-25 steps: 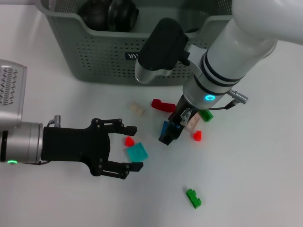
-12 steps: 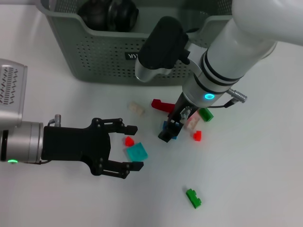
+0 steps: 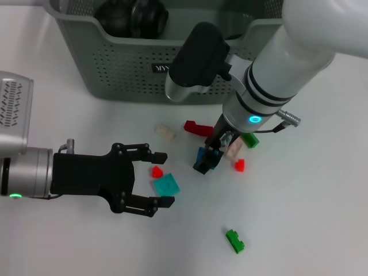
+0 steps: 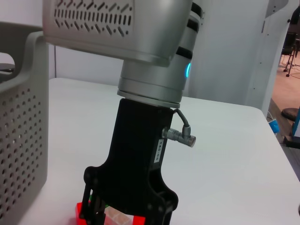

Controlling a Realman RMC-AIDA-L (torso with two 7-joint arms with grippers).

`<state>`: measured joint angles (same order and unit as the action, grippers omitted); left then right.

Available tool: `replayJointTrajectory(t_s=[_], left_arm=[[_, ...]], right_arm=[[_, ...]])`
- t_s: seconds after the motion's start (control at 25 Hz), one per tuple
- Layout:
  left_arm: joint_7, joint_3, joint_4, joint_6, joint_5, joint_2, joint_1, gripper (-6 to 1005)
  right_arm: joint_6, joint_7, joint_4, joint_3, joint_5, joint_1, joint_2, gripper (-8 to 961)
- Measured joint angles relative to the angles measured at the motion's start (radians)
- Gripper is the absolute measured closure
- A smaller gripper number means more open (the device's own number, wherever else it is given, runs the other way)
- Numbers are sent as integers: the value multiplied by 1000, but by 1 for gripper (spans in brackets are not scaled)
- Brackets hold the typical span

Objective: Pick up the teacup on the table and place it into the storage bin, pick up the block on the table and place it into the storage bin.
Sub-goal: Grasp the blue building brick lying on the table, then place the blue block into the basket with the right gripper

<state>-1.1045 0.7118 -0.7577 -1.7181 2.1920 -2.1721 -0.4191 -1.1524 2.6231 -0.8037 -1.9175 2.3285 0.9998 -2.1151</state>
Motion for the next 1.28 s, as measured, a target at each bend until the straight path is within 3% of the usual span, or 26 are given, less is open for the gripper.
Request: replayJointTrajectory(t_s=[0.28,0.88,1.08,1.28], left_arm=[[0,0,0,0,0,0,4,152],[0,-27,0,-11,6,0,10,152],[2,-38,0,-14,8,0,20,152],[5,-64,0,-18,9,0,30,152]], right_arm=[[1,4,0,-2,0,-4,0,475],[-38,4,-45,24,-33,-6,10,531],[-108,0,-90,126,-41,-6,13,530],[-201,-32,-162,299,-48,-7,14,530]])
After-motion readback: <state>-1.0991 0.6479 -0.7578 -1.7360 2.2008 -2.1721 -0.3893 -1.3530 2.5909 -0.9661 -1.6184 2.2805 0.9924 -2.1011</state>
